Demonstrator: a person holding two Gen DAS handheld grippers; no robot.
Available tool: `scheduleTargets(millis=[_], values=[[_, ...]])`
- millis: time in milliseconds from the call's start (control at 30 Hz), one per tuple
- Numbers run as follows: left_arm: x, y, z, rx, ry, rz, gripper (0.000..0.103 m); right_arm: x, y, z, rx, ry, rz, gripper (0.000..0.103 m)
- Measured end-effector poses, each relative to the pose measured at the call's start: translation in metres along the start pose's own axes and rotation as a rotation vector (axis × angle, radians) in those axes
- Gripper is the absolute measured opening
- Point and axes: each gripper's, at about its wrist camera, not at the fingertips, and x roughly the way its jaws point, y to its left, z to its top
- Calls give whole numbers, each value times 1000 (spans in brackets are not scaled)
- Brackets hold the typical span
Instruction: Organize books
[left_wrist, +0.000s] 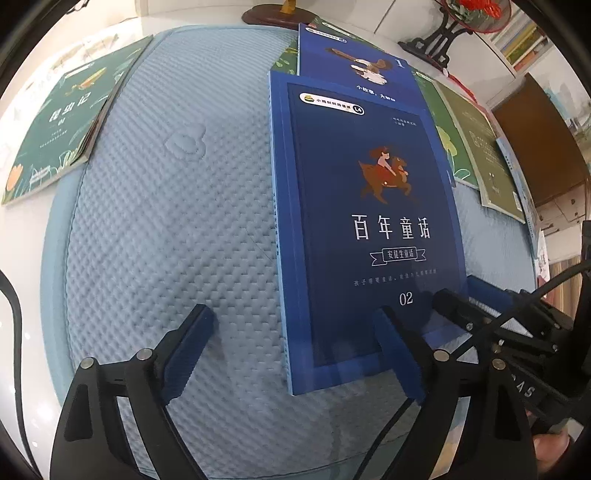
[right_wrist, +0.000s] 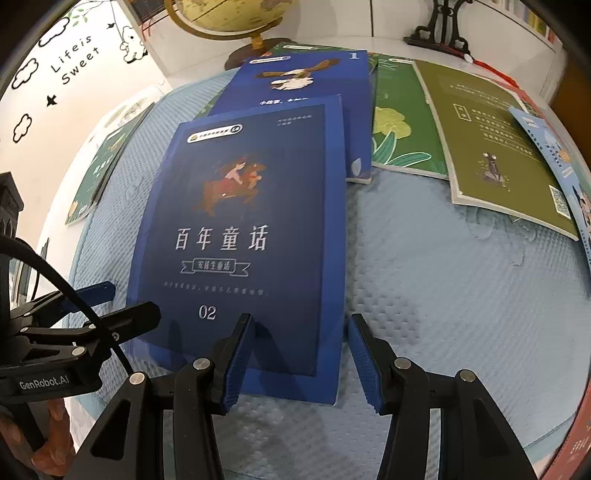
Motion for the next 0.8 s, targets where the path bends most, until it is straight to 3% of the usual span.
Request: scheduleTargets(millis=[67, 233, 533, 633, 700, 733, 800], values=[[1, 0, -2, -1, 10, -30, 102, 1, 2, -1, -13, 2, 5, 53], [3, -4, -8, 44, -7, -31, 102, 1, 2, -3, -24, 6, 27, 53], [-6, 14, -12, -11, 25, -91, 101, -5, -4, -10, -52, 12, 44, 53], [-13, 25, -18, -62, -11, -96, 89, -6, -5, -11, -63, 14, 52, 53], [-18, 31, -19, -90, -25, -149, 65, -6, -4, -11, -71, 15, 54, 53], [-19, 33, -20, -98, -20, -185, 45, -6, -4, -11, -76, 16, 54, 53], [-19, 34, -21, -114, -10, -213, 43, -6, -4, -11, -83, 16, 53, 55]])
